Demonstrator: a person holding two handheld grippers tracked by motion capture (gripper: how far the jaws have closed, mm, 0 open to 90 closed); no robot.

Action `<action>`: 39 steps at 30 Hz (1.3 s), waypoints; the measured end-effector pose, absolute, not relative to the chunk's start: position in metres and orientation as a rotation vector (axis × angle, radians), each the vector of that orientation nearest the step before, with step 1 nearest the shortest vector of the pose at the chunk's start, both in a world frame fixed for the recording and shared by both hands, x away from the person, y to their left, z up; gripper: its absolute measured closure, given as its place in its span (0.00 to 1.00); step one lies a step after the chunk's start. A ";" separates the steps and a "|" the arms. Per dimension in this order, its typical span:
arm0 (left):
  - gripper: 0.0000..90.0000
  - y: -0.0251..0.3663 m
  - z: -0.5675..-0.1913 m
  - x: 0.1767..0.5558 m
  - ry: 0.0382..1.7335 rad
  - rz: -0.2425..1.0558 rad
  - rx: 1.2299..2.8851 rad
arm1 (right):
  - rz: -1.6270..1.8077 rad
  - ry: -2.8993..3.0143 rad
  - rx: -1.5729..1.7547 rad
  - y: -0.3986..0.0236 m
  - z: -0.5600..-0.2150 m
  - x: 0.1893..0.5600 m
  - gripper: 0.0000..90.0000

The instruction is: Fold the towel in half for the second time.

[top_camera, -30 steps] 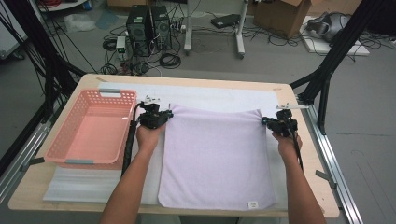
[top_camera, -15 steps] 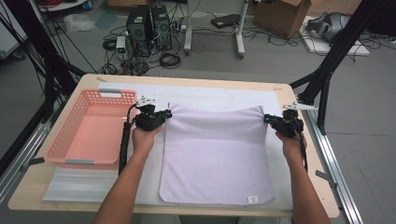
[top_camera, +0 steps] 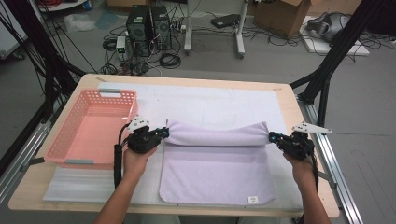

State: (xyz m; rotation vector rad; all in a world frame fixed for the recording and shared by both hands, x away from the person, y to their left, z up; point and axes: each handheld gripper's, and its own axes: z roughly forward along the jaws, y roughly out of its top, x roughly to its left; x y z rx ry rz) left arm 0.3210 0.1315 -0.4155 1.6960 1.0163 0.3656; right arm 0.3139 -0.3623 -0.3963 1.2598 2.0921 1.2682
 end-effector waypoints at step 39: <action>0.78 0.133 -0.445 0.282 1.071 0.194 1.723 | 1.181 2.144 1.371 -0.347 -0.417 0.275 0.63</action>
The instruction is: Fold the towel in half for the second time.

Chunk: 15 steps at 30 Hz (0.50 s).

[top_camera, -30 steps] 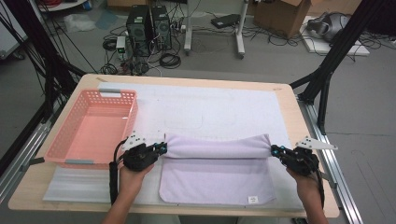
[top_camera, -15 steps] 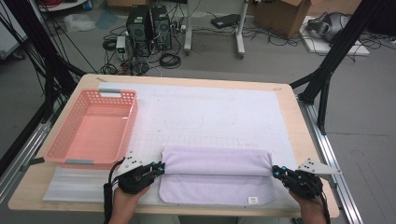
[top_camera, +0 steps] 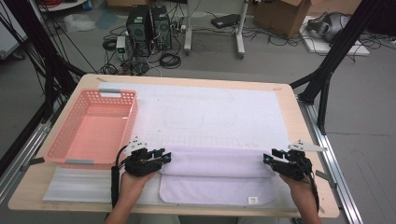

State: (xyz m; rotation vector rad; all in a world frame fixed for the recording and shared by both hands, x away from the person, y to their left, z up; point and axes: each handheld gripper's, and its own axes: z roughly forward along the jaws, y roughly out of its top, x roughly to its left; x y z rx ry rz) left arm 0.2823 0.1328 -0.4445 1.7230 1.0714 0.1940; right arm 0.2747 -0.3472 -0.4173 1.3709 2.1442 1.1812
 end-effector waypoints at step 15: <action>0.92 0.142 -0.441 0.233 0.882 0.264 1.705 | 1.244 2.094 1.205 -0.356 -0.417 0.216 0.99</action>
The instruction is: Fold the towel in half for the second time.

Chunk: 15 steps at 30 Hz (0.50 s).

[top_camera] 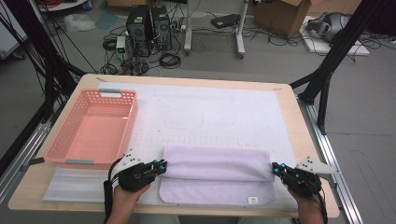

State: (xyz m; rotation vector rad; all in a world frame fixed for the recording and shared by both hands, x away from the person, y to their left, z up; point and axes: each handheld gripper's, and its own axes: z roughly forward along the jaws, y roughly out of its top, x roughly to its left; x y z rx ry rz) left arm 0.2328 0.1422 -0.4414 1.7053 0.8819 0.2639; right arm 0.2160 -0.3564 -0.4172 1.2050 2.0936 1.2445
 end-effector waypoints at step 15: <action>0.74 0.143 -0.444 0.206 0.905 0.276 1.703 | 1.281 2.089 1.209 -0.362 -0.417 0.177 0.99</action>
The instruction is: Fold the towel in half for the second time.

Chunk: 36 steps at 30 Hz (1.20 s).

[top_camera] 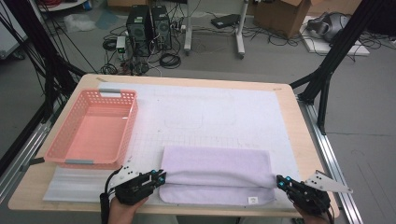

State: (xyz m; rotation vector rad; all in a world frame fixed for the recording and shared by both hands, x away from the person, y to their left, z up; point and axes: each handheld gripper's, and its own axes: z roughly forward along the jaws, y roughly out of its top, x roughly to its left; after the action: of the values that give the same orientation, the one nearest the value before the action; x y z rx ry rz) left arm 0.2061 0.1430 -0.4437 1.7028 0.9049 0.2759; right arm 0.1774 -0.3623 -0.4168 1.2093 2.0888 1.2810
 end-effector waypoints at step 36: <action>0.58 0.146 -0.448 0.181 0.889 0.196 1.751 | 1.268 2.153 1.240 -0.361 -0.431 0.157 0.86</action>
State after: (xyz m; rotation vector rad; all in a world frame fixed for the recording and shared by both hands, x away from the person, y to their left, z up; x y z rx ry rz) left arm 0.1805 0.1462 -0.4479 1.7506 0.8891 0.1958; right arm 0.1573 -0.3606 -0.4305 1.2403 2.1535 1.2675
